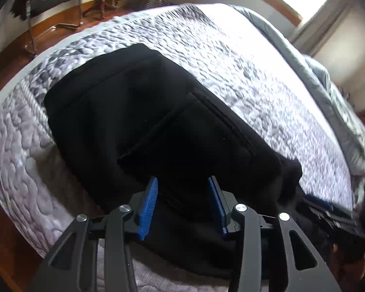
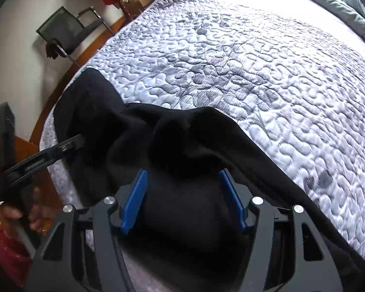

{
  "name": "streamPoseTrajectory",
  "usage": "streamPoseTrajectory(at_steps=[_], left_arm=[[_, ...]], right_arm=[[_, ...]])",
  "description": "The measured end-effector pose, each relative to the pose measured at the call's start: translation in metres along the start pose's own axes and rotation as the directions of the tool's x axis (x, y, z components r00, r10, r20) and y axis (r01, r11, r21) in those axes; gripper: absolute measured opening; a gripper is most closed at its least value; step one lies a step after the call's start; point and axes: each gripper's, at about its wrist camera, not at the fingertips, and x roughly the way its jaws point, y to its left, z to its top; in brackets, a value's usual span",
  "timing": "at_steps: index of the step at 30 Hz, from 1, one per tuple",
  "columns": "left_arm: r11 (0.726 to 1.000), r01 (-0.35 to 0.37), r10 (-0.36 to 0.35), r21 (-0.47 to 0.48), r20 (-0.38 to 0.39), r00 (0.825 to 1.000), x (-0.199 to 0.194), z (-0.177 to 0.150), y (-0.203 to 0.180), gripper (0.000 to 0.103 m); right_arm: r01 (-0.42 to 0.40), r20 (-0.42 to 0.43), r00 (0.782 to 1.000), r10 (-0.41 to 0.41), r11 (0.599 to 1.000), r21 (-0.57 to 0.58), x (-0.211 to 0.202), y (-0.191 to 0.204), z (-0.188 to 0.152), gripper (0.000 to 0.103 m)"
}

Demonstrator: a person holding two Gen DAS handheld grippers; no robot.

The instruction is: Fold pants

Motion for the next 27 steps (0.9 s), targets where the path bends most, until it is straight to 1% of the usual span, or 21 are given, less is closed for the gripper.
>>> streamPoseTrajectory(at_steps=[1,2,4,6,8,9,10,11,13,14,15,16,17,18,19,20,21,23,24,26,27], left_arm=[[1.000,0.010,-0.010,0.012,-0.012,1.000,-0.001,0.003,-0.001,0.048],[1.000,0.012,-0.012,0.017,-0.015,1.000,-0.003,0.005,-0.001,0.049],[1.000,-0.015,0.015,0.026,-0.011,1.000,-0.005,0.008,0.002,0.054],[0.999,-0.022,0.023,0.045,-0.016,1.000,-0.003,0.013,0.004,0.055],[0.999,-0.009,0.010,0.042,-0.026,1.000,-0.001,0.012,0.010,0.055],[0.999,-0.001,0.002,0.042,-0.026,1.000,-0.002,0.012,0.012,0.055],[0.999,0.006,-0.005,0.037,-0.024,1.000,-0.002,0.010,0.014,0.055],[0.999,0.007,-0.007,0.032,-0.022,1.000,-0.002,0.010,0.016,0.055],[1.000,0.012,-0.012,0.016,-0.011,1.000,-0.002,0.008,0.020,0.055],[1.000,0.018,-0.018,0.005,-0.003,1.000,-0.003,0.007,0.021,0.055],[1.000,0.022,-0.022,-0.005,0.006,1.000,-0.003,0.006,0.023,0.055],[1.000,0.020,-0.019,-0.008,0.013,1.000,-0.003,0.005,0.023,0.055],[1.000,0.010,-0.010,-0.005,0.016,1.000,-0.002,0.004,0.021,0.055],[1.000,-0.001,0.001,0.004,0.019,1.000,0.000,0.003,0.020,0.055],[0.999,-0.023,0.022,0.023,0.020,1.000,0.002,0.002,0.017,0.055],[0.998,-0.038,0.037,0.040,0.019,0.999,0.003,0.001,0.014,0.055],[0.997,-0.050,0.049,0.054,0.023,0.999,0.003,0.001,0.012,0.055],[0.994,-0.076,0.073,0.082,0.034,0.997,-0.001,-0.003,0.007,0.055],[0.992,-0.088,0.085,0.090,0.037,0.996,-0.003,-0.005,0.004,0.055],[0.987,-0.129,0.124,0.094,0.053,0.991,-0.014,-0.011,-0.003,0.057],[0.987,-0.127,0.121,0.099,0.067,0.990,-0.020,-0.015,-0.008,0.057]], right_arm=[[0.005,-0.005,1.000,-0.005,1.000,0.003,0.005,-0.001,0.003,0.062],[0.002,-0.009,1.000,-0.002,1.000,0.012,0.011,-0.003,0.007,0.062],[-0.012,-0.020,1.000,0.012,1.000,0.022,0.021,-0.007,0.012,0.062],[-0.023,-0.028,0.999,0.024,0.999,0.027,0.029,-0.009,0.019,0.062],[-0.046,-0.025,0.999,0.047,0.999,0.021,0.034,-0.011,0.028,0.048],[-0.057,-0.023,0.998,0.058,0.998,0.016,0.033,-0.011,0.030,0.022],[-0.113,-0.030,0.993,0.113,0.993,0.020,0.033,-0.012,0.035,0.017],[-0.120,-0.024,0.992,0.120,0.992,0.025,0.031,-0.013,0.038,0.017],[-0.098,0.014,0.995,0.098,0.995,-0.011,0.023,-0.010,0.046,0.014],[-0.081,0.050,0.995,0.081,0.997,-0.020,0.015,-0.010,0.050,0.008],[-0.078,0.076,0.994,0.078,0.997,-0.007,0.011,-0.012,0.054,0.008],[-0.080,0.101,0.992,0.077,0.997,0.020,0.007,-0.016,0.058,0.004],[-0.045,0.120,0.992,0.039,0.998,0.050,0.005,-0.020,0.061,0.004],[-0.026,0.103,0.994,0.020,0.998,0.060,0.009,-0.024,0.062,0.004],[-0.009,0.062,0.998,0.005,0.998,0.062,0.016,-0.025,0.061,0.005],[0.011,0.044,0.999,-0.014,0.999,0.050,0.019,-0.025,0.060,0.006],[0.031,0.046,0.998,-0.032,0.999,0.025,0.016,-0.023,0.056,0.010],[0.073,0.078,0.994,-0.072,0.997,-0.006,0.001,-0.022,0.044,0.032],[0.103,0.095,0.990,-0.102,0.995,-0.007,-0.008,-0.024,0.036,0.047],[0.129,0.140,0.982,-0.124,0.991,-0.028,-0.032,-0.031,0.011,0.044],[0.123,0.148,0.982,-0.118,0.992,-0.024,-0.044,-0.038,-0.004,0.044]])
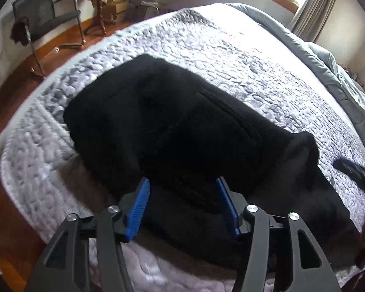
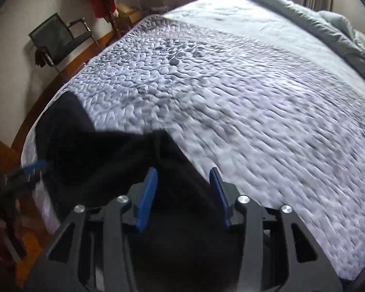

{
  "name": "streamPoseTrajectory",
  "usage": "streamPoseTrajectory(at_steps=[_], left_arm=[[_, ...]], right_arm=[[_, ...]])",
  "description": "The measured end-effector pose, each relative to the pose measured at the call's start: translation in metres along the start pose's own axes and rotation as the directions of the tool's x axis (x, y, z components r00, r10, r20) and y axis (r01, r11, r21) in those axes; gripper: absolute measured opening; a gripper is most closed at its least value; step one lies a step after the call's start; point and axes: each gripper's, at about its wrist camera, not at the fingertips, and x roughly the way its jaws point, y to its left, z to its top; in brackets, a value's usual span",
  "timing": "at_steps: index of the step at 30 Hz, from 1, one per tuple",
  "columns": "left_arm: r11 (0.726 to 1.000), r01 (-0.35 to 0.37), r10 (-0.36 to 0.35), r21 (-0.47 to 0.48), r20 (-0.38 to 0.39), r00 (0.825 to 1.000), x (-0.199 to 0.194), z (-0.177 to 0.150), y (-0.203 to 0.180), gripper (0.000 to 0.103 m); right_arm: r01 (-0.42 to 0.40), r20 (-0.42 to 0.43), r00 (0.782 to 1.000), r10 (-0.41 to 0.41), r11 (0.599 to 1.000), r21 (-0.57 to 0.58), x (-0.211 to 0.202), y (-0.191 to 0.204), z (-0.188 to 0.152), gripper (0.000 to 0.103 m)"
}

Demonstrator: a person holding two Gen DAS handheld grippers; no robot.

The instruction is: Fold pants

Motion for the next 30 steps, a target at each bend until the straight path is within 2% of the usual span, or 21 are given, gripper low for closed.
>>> streamPoseTrajectory(at_steps=[3,4,6,8,11,12,13,14,15,16,18,20,22,25,27,30], left_arm=[[0.995,0.084,-0.085,0.053,0.012,0.996,-0.018,-0.014,-0.026,0.057],[0.986,0.143,-0.144,0.082,-0.001,0.990,-0.023,-0.023,-0.043,0.057],[0.969,0.210,-0.208,0.132,-0.033,0.978,-0.026,-0.034,-0.070,0.058],[0.942,0.252,-0.243,0.222,-0.067,0.968,-0.025,-0.050,-0.106,0.058],[0.909,0.216,-0.179,0.356,-0.132,0.975,-0.005,-0.073,-0.149,0.059],[0.898,0.194,-0.143,0.394,-0.156,0.977,0.004,-0.082,-0.157,0.059],[0.881,0.150,-0.077,0.449,-0.177,0.981,0.017,-0.094,-0.165,0.060],[0.861,0.112,-0.040,0.497,-0.153,0.987,0.022,-0.103,-0.169,0.061],[0.835,0.070,-0.026,0.546,-0.089,0.996,0.021,-0.113,-0.173,0.062],[0.829,0.056,-0.020,0.557,-0.070,0.997,0.019,-0.116,-0.172,0.062],[0.851,0.065,-0.022,0.521,-0.089,0.996,0.014,-0.113,-0.170,0.062],[0.894,0.126,-0.071,0.430,-0.142,0.987,0.010,-0.101,-0.163,0.062],[0.911,0.178,-0.124,0.372,-0.165,0.979,0.003,-0.098,-0.161,0.062],[0.901,0.196,-0.146,0.387,-0.154,0.977,-0.006,-0.102,-0.174,0.063],[0.885,0.206,-0.159,0.417,-0.147,0.976,-0.010,-0.110,-0.186,0.064],[0.869,0.210,-0.155,0.448,-0.155,0.976,-0.009,-0.119,-0.200,0.069]], right_arm=[[-0.011,-0.001,1.000,0.011,0.998,0.063,-0.030,-0.025,-0.045,0.044],[-0.010,-0.008,1.000,0.011,0.996,0.086,-0.037,-0.033,-0.060,0.044],[-0.015,-0.009,1.000,0.017,0.990,0.137,-0.053,-0.048,-0.098,0.046],[-0.003,-0.034,0.999,0.009,0.984,0.178,-0.056,-0.058,-0.129,0.046],[0.068,-0.102,0.994,-0.047,0.974,0.214,-0.042,-0.071,-0.167,0.045],[0.098,-0.130,0.989,-0.070,0.969,0.226,-0.037,-0.078,-0.179,0.044],[0.104,-0.128,0.989,-0.076,0.967,0.232,-0.036,-0.083,-0.188,0.043],[0.066,-0.091,0.995,-0.044,0.964,0.258,-0.040,-0.089,-0.196,0.043],[0.033,-0.072,0.997,-0.012,0.953,0.301,-0.047,-0.096,-0.201,0.044],[0.010,-0.057,0.998,0.010,0.939,0.343,-0.055,-0.104,-0.205,0.047],[0.009,-0.029,1.000,0.003,0.918,0.396,-0.072,-0.118,-0.215,0.051],[0.012,0.012,1.000,-0.020,0.891,0.455,-0.098,-0.139,-0.231,0.051],[0.043,0.033,0.997,-0.070,0.858,0.513,-0.123,-0.163,-0.250,0.051],[0.185,0.015,0.970,-0.241,0.781,0.597,-0.172,-0.218,-0.288,0.052],[0.218,0.002,0.957,-0.290,0.725,0.653,-0.197,-0.250,-0.315,0.053],[0.240,-0.019,0.947,-0.319,0.670,0.703,-0.224,-0.287,-0.353,0.055]])
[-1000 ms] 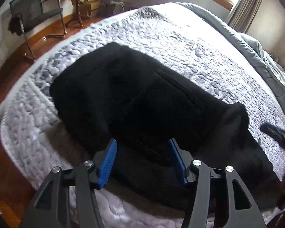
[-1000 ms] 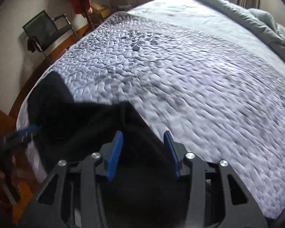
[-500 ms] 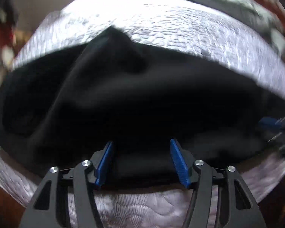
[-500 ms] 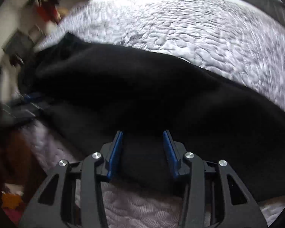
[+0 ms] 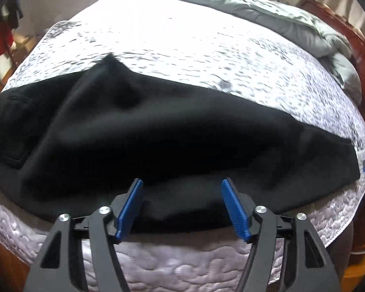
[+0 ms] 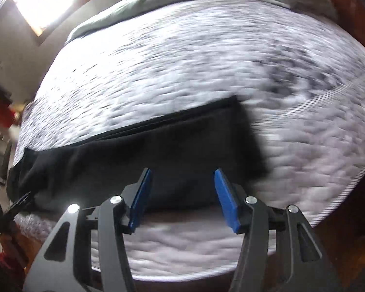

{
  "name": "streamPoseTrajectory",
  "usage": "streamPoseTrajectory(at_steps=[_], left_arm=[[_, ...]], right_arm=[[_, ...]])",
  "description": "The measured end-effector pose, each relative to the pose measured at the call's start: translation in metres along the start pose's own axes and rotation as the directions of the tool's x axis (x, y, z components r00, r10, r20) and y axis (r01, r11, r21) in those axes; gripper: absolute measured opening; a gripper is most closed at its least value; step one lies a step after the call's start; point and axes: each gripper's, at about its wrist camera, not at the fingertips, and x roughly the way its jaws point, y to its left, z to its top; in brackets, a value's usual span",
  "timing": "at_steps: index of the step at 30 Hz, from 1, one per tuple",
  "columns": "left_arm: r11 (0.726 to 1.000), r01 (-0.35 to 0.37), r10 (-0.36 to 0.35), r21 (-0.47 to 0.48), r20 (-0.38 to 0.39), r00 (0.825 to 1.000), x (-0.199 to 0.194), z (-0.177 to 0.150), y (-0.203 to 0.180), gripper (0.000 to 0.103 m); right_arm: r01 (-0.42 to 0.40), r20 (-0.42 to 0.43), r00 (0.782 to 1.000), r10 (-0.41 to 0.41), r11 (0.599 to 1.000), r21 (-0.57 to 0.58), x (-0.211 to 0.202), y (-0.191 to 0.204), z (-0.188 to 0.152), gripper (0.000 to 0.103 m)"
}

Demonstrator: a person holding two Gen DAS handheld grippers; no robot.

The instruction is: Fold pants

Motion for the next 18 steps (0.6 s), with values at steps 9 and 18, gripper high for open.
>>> streamPoseTrajectory(at_steps=[9,18], left_arm=[[0.999,-0.036,0.036,0.008,-0.013,0.999,0.015,-0.003,-0.021,0.074],[0.998,-0.024,0.023,-0.051,-0.022,0.999,0.011,-0.004,-0.010,0.074]], right_arm=[[-0.172,-0.021,0.984,0.175,0.978,0.116,0.012,-0.054,-0.013,0.053],[-0.239,-0.043,0.967,0.251,0.953,0.189,0.039,-0.055,-0.016,0.021]])
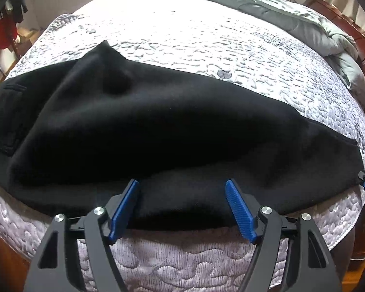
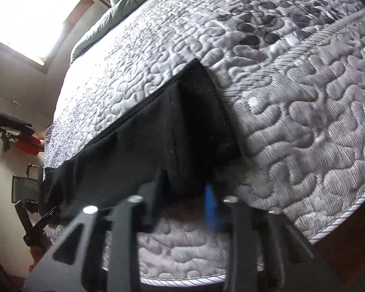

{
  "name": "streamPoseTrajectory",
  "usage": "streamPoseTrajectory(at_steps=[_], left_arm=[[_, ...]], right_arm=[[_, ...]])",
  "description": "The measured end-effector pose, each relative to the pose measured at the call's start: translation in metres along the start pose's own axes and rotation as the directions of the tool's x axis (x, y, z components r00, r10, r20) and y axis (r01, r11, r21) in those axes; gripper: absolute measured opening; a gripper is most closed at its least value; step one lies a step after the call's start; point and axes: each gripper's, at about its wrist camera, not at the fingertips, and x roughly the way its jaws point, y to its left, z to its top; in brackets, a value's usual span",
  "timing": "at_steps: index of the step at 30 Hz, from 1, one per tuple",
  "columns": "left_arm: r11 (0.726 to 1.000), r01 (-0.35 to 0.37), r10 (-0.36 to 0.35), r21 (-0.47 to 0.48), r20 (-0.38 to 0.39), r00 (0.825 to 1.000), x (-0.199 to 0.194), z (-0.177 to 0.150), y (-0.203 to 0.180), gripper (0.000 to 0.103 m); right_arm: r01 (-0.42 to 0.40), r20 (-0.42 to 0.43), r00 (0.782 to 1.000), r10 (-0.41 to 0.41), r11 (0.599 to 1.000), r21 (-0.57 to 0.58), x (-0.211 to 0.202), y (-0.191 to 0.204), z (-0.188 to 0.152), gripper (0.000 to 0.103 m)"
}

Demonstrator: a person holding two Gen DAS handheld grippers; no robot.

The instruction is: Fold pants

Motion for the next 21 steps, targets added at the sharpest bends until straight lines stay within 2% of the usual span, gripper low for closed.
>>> streamPoseTrajectory(at_steps=[4,8,10,12,13,15,16,18,20,21], left_arm=[[0.999,0.016,-0.016,-0.032,0.010,1.000,-0.003,0.001,0.004,0.074],[0.998,0.039,-0.035,-0.048,0.069,0.997,-0.011,0.000,0.003,0.076],[0.999,0.022,-0.019,-0.041,0.083,0.996,-0.009,-0.003,0.000,0.082],[0.999,0.019,-0.017,-0.032,0.061,0.998,-0.002,-0.004,-0.003,0.082],[1.000,0.006,-0.005,-0.023,0.049,0.999,0.004,-0.005,-0.004,0.082],[0.999,-0.035,0.034,0.016,0.066,0.997,0.008,-0.007,-0.010,0.082],[0.997,-0.058,0.054,0.047,0.069,0.996,0.009,-0.008,-0.014,0.082],[0.996,-0.062,0.058,0.066,0.072,0.996,0.007,-0.009,-0.017,0.082],[0.997,-0.053,0.049,0.056,0.072,0.996,0.005,-0.009,-0.016,0.082],[0.998,-0.048,0.044,0.049,0.070,0.997,0.004,-0.009,-0.015,0.082]], right_arm=[[0.036,0.049,0.998,-0.032,0.996,-0.087,-0.019,0.022,0.005,0.019],[0.062,0.171,0.985,-0.038,0.988,-0.142,-0.049,0.038,0.019,0.018],[0.082,0.196,0.979,-0.054,0.987,-0.137,-0.053,0.037,0.027,0.016],[0.111,0.165,0.982,-0.092,0.988,-0.112,-0.041,0.025,0.032,0.016],[0.142,0.114,0.985,-0.131,0.985,-0.099,-0.025,0.017,0.032,0.015],[0.213,0.051,0.977,-0.209,0.973,-0.092,-0.003,0.005,0.029,0.014],[0.213,0.041,0.977,-0.211,0.974,-0.080,0.004,-0.002,0.025,0.014],[0.166,0.058,0.985,-0.164,0.986,-0.028,0.001,-0.010,0.022,0.015],[0.131,0.071,0.989,-0.131,0.991,0.010,-0.009,-0.014,0.020,0.023],[0.133,0.079,0.988,-0.134,0.991,0.014,-0.015,-0.014,0.018,0.030]])
